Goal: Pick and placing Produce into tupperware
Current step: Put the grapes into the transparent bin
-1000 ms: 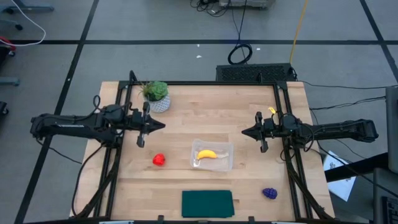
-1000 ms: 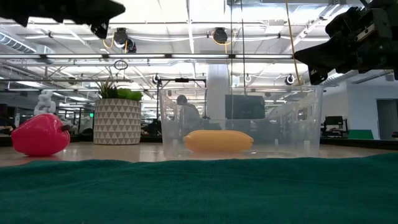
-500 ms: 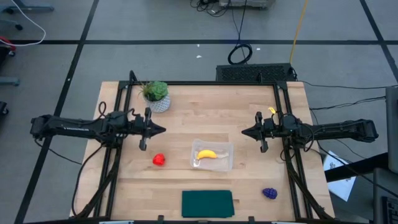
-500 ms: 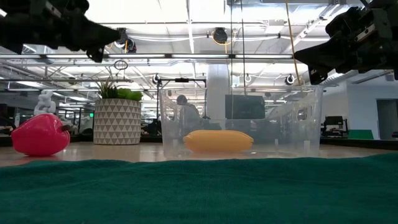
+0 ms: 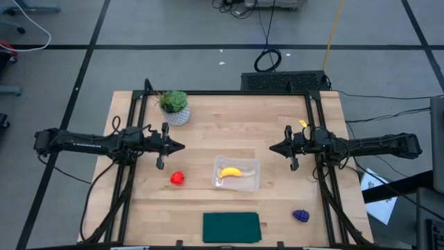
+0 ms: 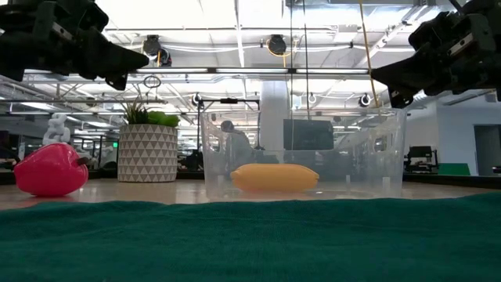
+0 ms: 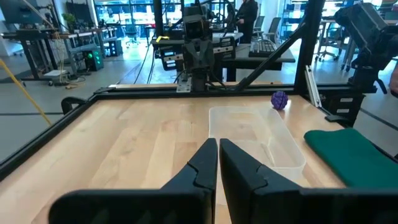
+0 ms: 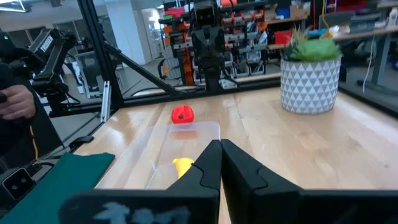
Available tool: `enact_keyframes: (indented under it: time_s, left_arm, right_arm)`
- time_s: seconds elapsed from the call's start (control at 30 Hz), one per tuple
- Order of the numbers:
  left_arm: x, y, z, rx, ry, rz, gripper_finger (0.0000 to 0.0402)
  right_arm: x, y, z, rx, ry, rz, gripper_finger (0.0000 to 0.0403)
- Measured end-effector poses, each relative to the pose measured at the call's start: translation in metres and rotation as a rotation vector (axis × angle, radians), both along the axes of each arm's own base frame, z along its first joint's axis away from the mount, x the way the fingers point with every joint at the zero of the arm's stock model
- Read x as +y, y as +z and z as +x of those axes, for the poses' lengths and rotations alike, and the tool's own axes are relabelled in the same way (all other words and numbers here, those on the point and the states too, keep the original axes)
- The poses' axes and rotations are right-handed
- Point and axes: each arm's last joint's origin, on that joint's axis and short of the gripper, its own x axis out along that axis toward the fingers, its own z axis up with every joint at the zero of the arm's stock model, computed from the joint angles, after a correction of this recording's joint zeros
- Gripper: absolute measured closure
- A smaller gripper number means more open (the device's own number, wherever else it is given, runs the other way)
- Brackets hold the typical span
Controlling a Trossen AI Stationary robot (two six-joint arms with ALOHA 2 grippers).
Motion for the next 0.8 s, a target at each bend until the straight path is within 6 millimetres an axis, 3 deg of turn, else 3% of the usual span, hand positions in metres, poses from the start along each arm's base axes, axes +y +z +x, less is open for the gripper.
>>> enact_keyframes:
  time_s: [0.37, 0.8]
  left_arm:
    - [0.001, -0.002, 0.000, 0.018, 0.017, 0.048, 0.0378]
    - [0.001, -0.004, 0.000, 0.040, 0.049, 0.038, 0.0378]
  right_arm:
    - [0.004, -0.002, 0.000, 0.017, 0.096, 0.020, 0.0403]
    - [0.033, 0.008, -0.003, -0.082, 0.373, 0.018, 0.0403]
